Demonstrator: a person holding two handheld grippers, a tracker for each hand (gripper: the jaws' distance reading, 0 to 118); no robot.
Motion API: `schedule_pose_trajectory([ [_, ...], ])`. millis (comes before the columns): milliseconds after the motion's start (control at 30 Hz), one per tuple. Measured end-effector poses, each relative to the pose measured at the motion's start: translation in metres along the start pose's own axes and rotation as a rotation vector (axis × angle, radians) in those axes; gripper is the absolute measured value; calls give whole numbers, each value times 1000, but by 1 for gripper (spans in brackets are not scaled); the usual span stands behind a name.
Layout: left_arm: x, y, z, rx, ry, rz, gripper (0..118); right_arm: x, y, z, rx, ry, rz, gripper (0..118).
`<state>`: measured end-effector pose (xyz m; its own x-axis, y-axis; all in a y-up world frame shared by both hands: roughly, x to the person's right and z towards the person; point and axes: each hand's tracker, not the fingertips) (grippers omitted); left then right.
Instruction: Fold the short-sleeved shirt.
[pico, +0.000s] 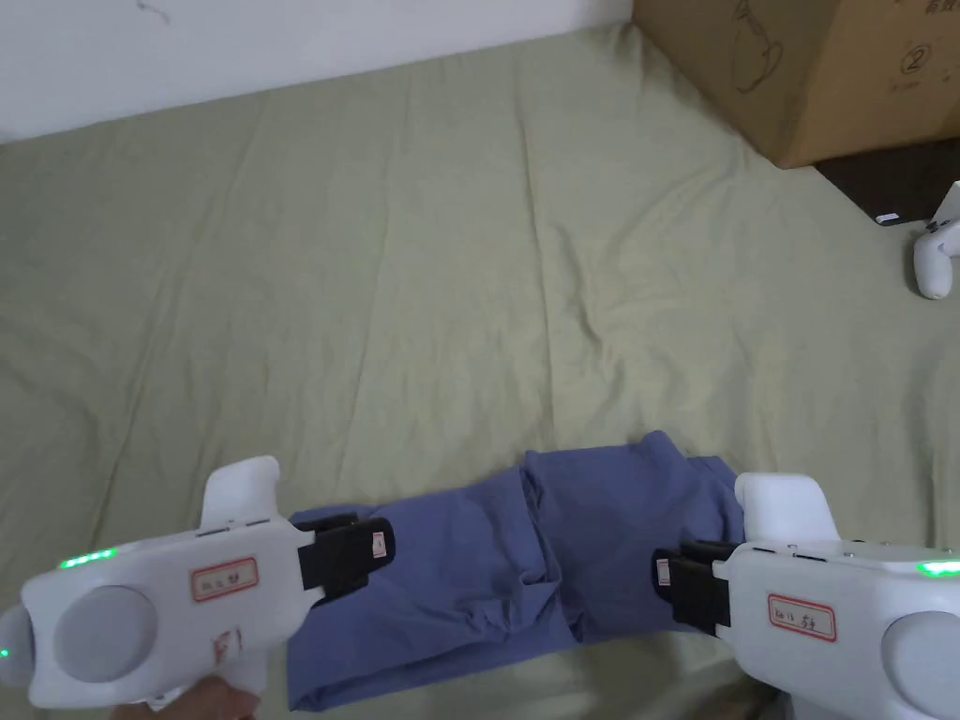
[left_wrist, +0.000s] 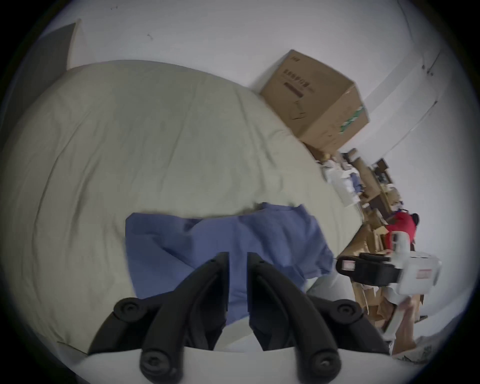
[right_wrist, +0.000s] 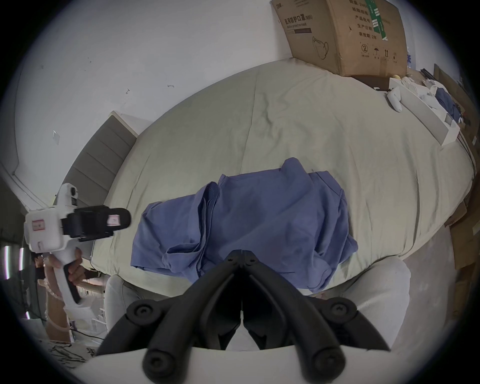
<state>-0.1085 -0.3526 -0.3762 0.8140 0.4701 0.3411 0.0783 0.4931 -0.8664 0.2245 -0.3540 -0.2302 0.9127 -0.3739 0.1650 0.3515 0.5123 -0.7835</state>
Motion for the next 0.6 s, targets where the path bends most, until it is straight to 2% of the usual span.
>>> schedule_pose_trajectory([
  [67, -2, -6, -20, -76, -153, 67, 13, 1, -1, 1, 0, 7, -16, 0],
  [100, 3, -11, -31, -105, -185, 102, 11, 2, 0, 0, -1, 11, -21, 0],
  [267, 36, -35, -85, -289, -162, 14, 11, 4, -1, 0, -4, 3, -16, 0],
  [367, 47, -48, -87, -293, -202, -36, 11, 5, -4, 3, -6, -3, -14, 0],
  [600, 30, -41, -69, -270, -276, 65, 11, 1, -6, 3, -17, -6, -4, 0],
])
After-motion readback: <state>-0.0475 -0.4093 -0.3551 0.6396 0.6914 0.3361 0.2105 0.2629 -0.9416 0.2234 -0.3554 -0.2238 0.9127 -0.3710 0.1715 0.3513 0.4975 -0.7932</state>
